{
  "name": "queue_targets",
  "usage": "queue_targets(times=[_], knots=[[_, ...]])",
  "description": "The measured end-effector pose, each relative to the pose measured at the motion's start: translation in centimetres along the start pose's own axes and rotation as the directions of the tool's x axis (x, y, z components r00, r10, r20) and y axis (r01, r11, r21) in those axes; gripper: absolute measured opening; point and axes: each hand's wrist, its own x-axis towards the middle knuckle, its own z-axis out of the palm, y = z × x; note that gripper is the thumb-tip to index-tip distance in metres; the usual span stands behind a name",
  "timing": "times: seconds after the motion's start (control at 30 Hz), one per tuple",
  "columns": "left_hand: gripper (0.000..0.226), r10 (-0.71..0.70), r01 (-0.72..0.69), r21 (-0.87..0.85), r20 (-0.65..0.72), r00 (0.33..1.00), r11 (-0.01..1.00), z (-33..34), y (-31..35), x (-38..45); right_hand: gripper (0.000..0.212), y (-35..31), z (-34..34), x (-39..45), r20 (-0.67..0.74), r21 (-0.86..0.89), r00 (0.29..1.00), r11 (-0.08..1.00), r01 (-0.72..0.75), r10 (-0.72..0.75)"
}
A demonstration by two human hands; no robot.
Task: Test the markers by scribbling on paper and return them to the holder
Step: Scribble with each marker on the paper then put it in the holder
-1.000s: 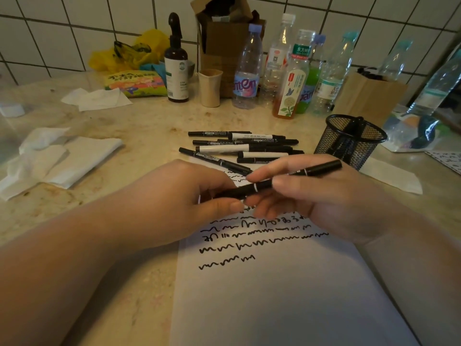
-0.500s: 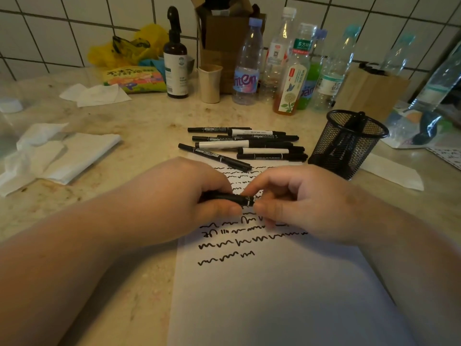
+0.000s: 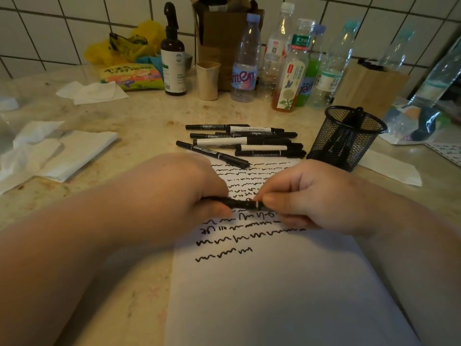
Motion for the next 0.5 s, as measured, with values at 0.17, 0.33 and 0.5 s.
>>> queue_targets(times=[0.17, 0.33, 0.5], knots=[[0.071, -0.210, 0.205, -0.082, -0.053, 0.976, 0.975, -1.1, -1.3, -0.3, 0.022, 0.3, -0.9, 0.0, -0.100, -0.004, 0.995, 1.000, -0.004, 0.004], [0.052, -0.372, 0.357, -0.209, -0.038, 0.927, 0.910, -0.9, -1.0, -0.1, 0.032, 0.4, -1.2, 0.2, -0.239, 0.371, 0.969, 0.917, 0.143, -0.055], [0.054, -0.405, 0.393, -0.216, -0.012, 0.914, 0.894, -0.7, -0.5, -0.1, 0.038, 0.3, -1.6, -0.1, -0.170, 0.593, 0.975, 0.775, 0.219, -0.146]])
